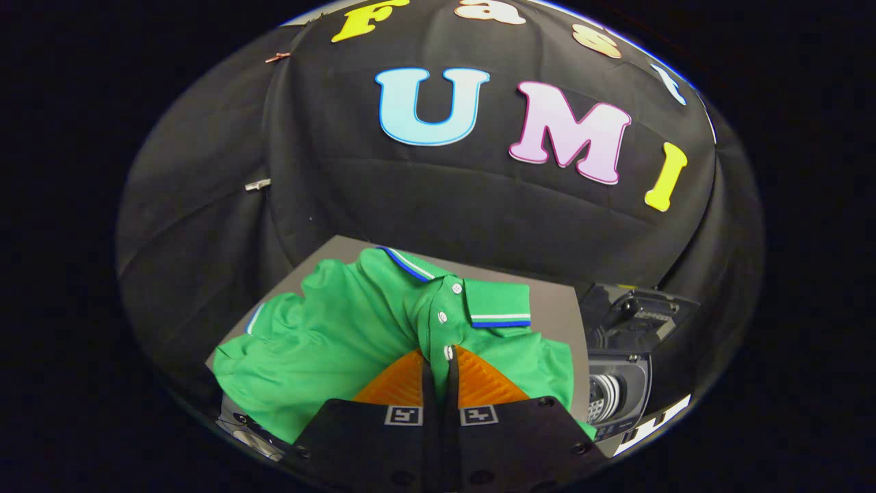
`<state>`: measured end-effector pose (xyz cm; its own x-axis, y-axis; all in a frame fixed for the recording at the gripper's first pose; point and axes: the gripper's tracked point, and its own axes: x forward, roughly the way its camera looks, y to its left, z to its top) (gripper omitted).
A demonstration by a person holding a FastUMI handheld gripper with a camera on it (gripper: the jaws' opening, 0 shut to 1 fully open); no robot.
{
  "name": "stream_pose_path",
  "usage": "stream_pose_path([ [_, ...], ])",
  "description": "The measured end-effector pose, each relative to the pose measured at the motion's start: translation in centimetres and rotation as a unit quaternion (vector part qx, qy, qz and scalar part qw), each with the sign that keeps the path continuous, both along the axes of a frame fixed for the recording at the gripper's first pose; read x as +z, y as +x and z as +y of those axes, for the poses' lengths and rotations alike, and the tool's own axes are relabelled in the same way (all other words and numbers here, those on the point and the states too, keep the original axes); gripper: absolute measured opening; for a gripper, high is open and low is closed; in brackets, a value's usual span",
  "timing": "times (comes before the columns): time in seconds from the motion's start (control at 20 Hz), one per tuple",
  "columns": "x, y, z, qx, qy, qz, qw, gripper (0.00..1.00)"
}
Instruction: Put the clothes into the washing machine and then close the washing machine lid.
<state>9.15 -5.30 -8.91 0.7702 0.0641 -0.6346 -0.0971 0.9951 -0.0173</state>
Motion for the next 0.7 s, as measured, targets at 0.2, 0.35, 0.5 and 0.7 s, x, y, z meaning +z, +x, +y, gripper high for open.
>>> stream_pose_path([
  [0.2,2.4,-0.5,0.4,0.050,0.024,-0.016,0.998,0.05],
  [0.35,4.2,-0.9,-0.5,0.076,0.047,-0.022,0.996,0.05],
  [0.5,5.4,-1.3,-2.6,0.093,0.065,-0.032,0.993,0.05],
  [0.7,7.2,-1.4,-7.8,0.100,0.088,-0.047,0.990,0.05],
])
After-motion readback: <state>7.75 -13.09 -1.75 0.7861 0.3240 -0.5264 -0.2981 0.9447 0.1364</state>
